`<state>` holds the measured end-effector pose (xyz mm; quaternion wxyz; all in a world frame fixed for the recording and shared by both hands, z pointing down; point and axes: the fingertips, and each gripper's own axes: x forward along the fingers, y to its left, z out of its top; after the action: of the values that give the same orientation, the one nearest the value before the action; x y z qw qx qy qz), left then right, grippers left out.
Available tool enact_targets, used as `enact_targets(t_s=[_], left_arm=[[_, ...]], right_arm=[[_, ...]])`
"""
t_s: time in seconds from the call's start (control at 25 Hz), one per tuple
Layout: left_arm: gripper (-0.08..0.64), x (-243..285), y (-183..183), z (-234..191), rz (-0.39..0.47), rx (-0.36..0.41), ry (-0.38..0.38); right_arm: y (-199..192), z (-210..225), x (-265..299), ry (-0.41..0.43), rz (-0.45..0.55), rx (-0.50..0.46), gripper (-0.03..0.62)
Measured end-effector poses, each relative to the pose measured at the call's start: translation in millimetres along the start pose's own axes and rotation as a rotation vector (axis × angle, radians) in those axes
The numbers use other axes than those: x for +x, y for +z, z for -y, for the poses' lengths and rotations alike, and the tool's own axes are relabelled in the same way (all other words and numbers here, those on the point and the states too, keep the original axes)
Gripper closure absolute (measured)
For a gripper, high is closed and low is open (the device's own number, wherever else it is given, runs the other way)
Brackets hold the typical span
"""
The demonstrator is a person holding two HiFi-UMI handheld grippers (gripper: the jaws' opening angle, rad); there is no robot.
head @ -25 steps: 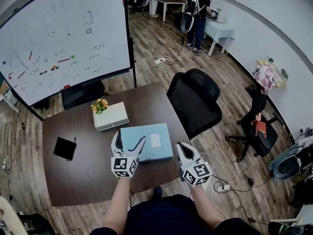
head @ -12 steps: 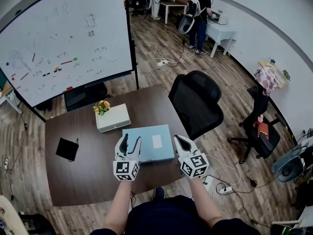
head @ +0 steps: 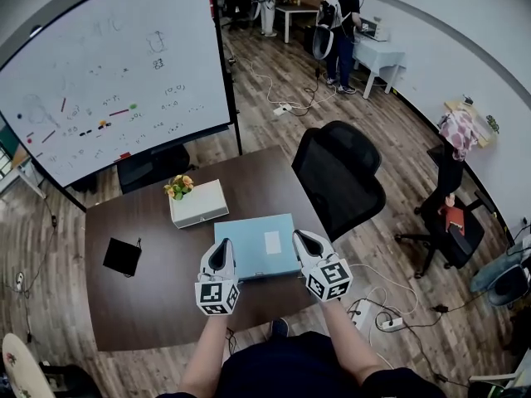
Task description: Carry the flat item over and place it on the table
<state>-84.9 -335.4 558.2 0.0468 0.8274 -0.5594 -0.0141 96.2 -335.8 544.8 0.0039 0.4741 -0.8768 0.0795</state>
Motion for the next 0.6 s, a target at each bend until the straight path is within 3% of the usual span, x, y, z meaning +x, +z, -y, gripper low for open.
enact_targets(t_s=[0.24,0.6], left_arm=[[0.563,-0.8,1.3,7.8,0.003,0.036,-0.028],[0.563,-0.2,-5.4,9.9,-0.022,0.015,-0.03]], right_arm=[[-6.4,-1.6,5.6,0.007,-0.013,-0.04,0.583],[-7.9,-0.4,7.9,0.016,-0.006,-0.054,0.583]])
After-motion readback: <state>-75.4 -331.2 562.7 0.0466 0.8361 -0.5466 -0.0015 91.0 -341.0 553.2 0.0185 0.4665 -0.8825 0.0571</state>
